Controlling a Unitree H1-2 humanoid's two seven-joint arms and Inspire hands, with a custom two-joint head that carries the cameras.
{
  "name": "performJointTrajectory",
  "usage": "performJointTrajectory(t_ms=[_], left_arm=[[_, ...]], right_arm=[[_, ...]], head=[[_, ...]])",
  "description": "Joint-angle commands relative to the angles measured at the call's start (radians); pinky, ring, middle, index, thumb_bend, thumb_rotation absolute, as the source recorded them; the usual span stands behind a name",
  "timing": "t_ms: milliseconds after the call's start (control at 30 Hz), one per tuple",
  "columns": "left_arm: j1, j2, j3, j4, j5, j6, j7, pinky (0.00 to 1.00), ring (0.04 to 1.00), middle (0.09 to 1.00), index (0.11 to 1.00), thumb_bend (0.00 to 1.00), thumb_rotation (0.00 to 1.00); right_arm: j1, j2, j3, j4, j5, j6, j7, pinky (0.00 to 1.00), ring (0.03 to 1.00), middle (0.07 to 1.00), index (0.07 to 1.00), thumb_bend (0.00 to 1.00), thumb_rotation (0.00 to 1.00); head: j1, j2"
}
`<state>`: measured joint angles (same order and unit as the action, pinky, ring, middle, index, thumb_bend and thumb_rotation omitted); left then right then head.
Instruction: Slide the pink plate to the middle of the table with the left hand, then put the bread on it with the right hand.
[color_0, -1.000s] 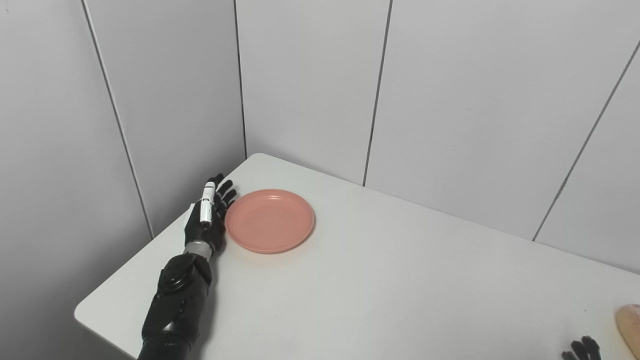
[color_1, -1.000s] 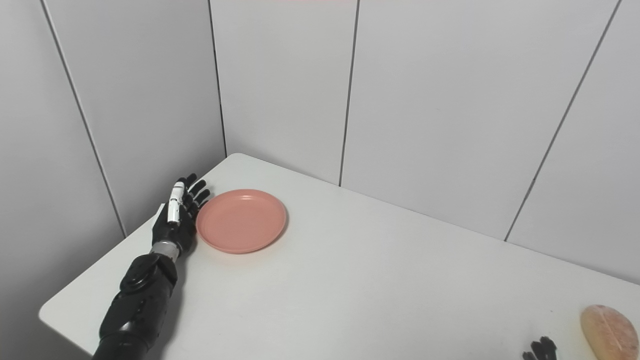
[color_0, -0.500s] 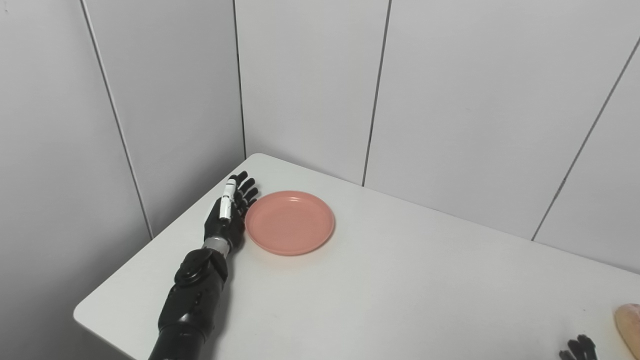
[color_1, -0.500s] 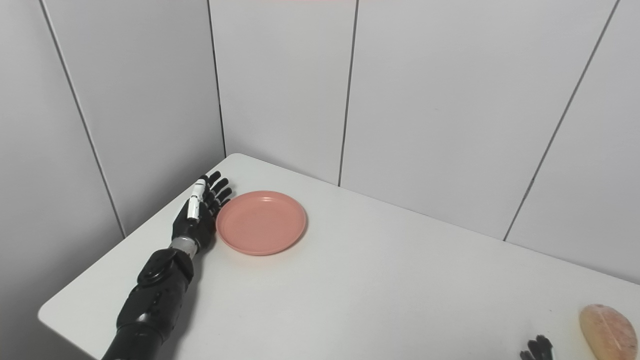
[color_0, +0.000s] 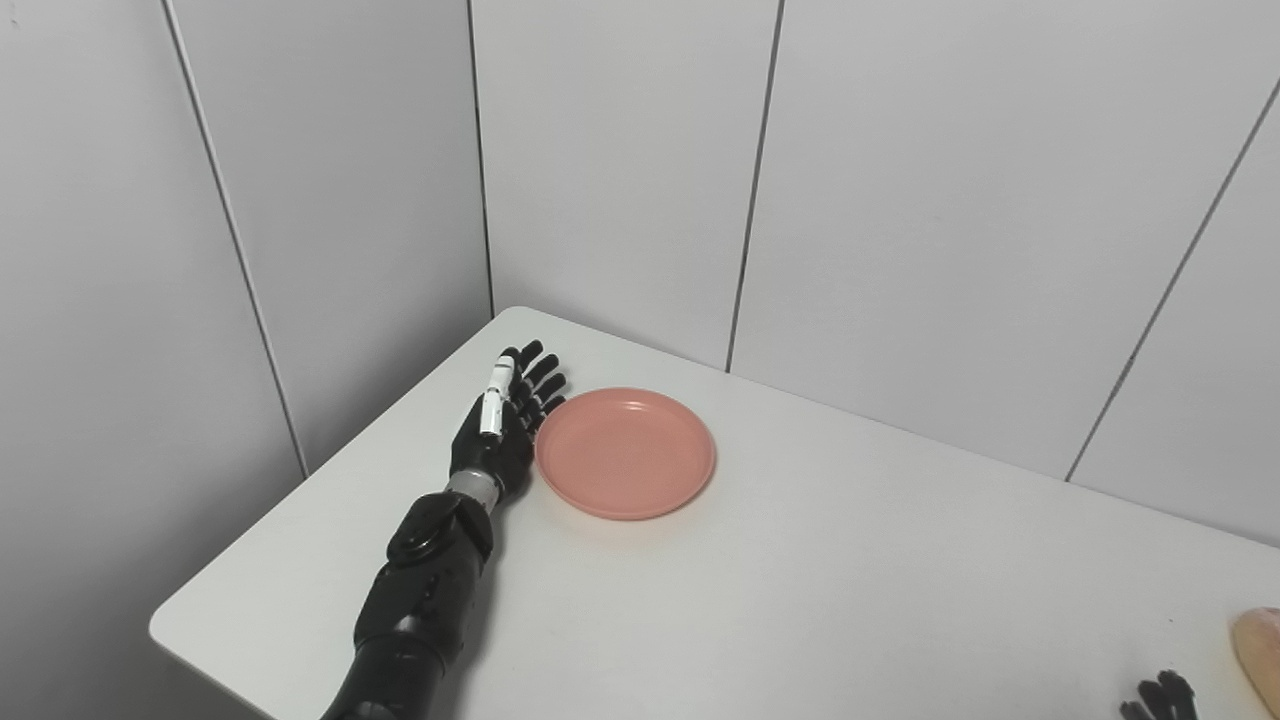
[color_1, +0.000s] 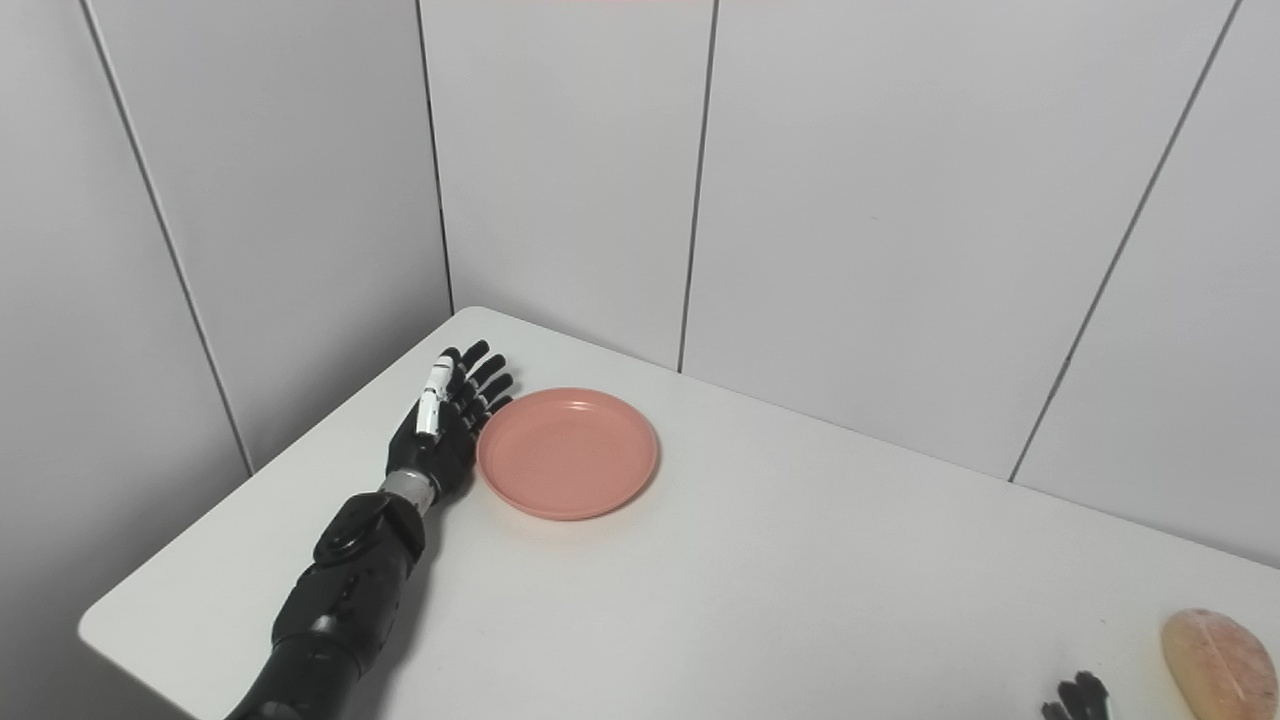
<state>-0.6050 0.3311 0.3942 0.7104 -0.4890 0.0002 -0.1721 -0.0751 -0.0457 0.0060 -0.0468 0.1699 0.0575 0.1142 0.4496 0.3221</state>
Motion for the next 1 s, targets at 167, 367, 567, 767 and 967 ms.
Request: performJointTrajectory(t_ms=[167,367,567,767,967], left_arm=[[0.0,-0.046,-0.023,0.021,-0.004,0.02,-0.035,0.92,0.92,0.921,0.908,0.32,1.0],[0.005,-0.077,-0.032,-0.019,-0.013,0.058,-0.023,0.93,0.926,0.933,0.92,0.32,1.0],[0.018,-0.105,-0.056,-0.071,0.007,0.085,0.005,0.91,0.908,0.912,0.893,0.33,1.0],[0.039,-0.132,-0.085,-0.119,0.013,0.124,0.013,0.92,0.918,0.915,0.893,0.31,1.0],[0.052,-0.149,-0.122,-0.134,0.033,0.132,0.015,0.91,0.917,0.914,0.892,0.3,1.0]], right_arm=[[0.02,0.013,0.013,-0.02,-0.014,0.034,-0.005,1.0,1.0,1.0,1.0,0.27,1.0],[0.023,0.018,0.021,-0.03,-0.025,0.028,-0.009,1.0,1.0,1.0,1.0,0.25,1.0],[0.026,0.023,0.03,-0.046,-0.031,0.032,-0.014,1.0,1.0,1.0,1.0,0.24,1.0],[0.032,0.034,0.032,-0.075,-0.033,0.054,-0.026,1.0,1.0,1.0,1.0,0.2,1.0],[0.037,0.034,0.039,-0.084,-0.034,0.047,-0.023,1.0,1.0,1.0,1.0,0.18,1.0]], head=[[-0.032,0.017],[-0.067,0.038],[-0.098,0.054],[-0.129,0.069],[-0.154,0.08]])
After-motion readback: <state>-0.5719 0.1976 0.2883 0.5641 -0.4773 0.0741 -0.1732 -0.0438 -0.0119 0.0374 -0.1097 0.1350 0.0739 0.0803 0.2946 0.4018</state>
